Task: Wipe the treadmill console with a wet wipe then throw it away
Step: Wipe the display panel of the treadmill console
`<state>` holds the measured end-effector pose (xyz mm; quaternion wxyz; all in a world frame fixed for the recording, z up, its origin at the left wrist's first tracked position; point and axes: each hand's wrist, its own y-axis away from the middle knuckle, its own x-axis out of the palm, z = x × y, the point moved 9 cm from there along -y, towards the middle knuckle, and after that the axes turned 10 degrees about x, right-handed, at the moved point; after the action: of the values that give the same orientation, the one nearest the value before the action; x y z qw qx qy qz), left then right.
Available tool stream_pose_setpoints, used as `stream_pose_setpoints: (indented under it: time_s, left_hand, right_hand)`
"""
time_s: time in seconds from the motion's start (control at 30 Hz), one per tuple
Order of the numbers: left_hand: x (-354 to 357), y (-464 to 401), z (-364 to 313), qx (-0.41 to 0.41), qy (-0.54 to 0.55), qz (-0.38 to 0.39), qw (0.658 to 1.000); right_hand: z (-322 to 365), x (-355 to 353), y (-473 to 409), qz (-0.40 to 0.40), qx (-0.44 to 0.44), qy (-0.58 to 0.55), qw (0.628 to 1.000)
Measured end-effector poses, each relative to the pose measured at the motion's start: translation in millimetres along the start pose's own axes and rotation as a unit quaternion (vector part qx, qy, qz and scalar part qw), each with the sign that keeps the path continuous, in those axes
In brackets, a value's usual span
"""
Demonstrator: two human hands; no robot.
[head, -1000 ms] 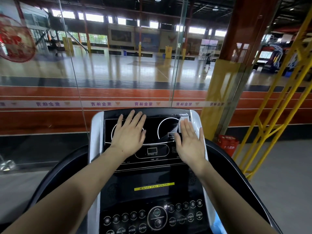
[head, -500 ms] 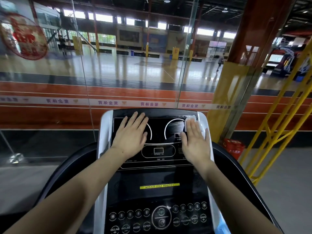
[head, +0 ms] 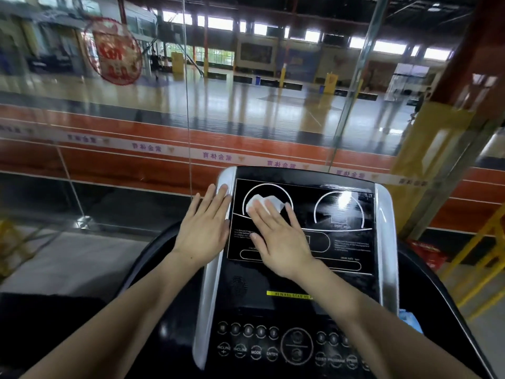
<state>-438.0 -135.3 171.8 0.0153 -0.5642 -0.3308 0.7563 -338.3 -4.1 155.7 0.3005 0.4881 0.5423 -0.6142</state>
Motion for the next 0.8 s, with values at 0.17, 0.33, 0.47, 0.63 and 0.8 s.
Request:
stream_pose_setpoints:
  time_s: [0.17, 0.33, 0.47, 0.63, 0.8]
  left_hand:
    - [0, 8, 0, -0.004, 0.002, 0.004, 1.000]
    - [3, 20, 1, -0.007, 0.001, 0.001, 1.000]
    - [8, 36, 1, 0.001, 0.001, 0.013, 1.000]
    - [8, 38, 2, 0.001, 0.004, 0.029, 1.000]
    - [6, 39, 2, -0.004, 0.004, 0.031, 1.000]
  right_hand:
    - [6, -22, -52, -0.004, -0.023, 0.037, 0.999]
    - [24, -6, -24, 0.003, -0.060, 0.033, 0.998]
    - [41, 20, 37, 0.026, -0.134, 0.038, 0.990]
    - [30, 10, 18, 0.018, -0.157, 0.084, 0.984]
    - [21, -4, -12, 0.018, -0.087, 0.064, 0.994]
